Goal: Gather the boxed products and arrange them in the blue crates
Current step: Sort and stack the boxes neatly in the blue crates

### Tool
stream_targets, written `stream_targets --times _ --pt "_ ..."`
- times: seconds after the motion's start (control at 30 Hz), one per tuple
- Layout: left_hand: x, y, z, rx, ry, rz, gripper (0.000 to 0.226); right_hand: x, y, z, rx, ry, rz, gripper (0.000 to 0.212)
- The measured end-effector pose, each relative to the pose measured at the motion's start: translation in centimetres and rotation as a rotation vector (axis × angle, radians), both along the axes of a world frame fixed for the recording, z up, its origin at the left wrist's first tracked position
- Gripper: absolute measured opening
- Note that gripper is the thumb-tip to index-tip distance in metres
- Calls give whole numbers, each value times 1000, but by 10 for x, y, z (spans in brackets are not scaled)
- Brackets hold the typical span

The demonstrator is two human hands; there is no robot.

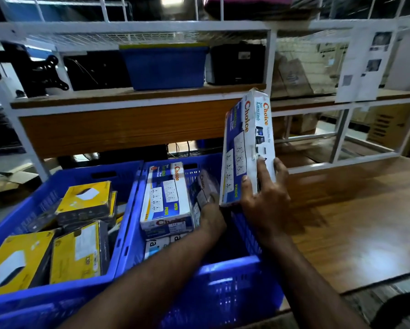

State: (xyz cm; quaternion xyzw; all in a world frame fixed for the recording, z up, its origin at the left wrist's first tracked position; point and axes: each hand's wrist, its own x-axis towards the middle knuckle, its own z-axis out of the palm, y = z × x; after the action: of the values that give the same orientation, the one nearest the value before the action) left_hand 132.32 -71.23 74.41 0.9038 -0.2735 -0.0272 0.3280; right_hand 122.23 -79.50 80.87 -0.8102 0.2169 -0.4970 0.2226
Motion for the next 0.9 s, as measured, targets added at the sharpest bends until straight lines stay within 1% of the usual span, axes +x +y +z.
stream_targets --times 0.03,0.07,0.1,0.13,0.17,0.2,0.3,0.47,0.57,0.67,0.77,0.9 --pt "-3 2 8 107 -57 96 57 1 0 -1 -5 -4 -1 58" --pt "-6 4 16 252 -113 159 70 2 0 -3 -17 -9 -10 58" --pt "-10 7 22 416 -206 188 79 3 1 -2 -50 -6 -2 58" --pt "-13 8 27 559 -259 171 83 3 2 -2 -64 13 1 58" --pt "-14 10 30 654 -303 167 82 5 3 -2 -80 38 0 57" --pt "-14 12 31 668 -315 151 77 7 3 -1 -86 66 0 58" --pt "-8 14 31 612 -342 126 59 8 5 2 -96 94 -4 58" --pt "-8 13 41 484 -342 179 44 4 1 8 -66 -21 14 56" --pt "-4 11 53 433 -425 241 44 3 -5 21 -58 -98 12 55" --pt "0 15 70 351 -474 331 49 6 -11 33 -32 -139 4 55" --pt "5 28 88 250 -480 386 55 7 -13 42 13 -181 7 55" --pt "10 67 114 11 -427 411 51 7 -13 49 69 -230 29 54"
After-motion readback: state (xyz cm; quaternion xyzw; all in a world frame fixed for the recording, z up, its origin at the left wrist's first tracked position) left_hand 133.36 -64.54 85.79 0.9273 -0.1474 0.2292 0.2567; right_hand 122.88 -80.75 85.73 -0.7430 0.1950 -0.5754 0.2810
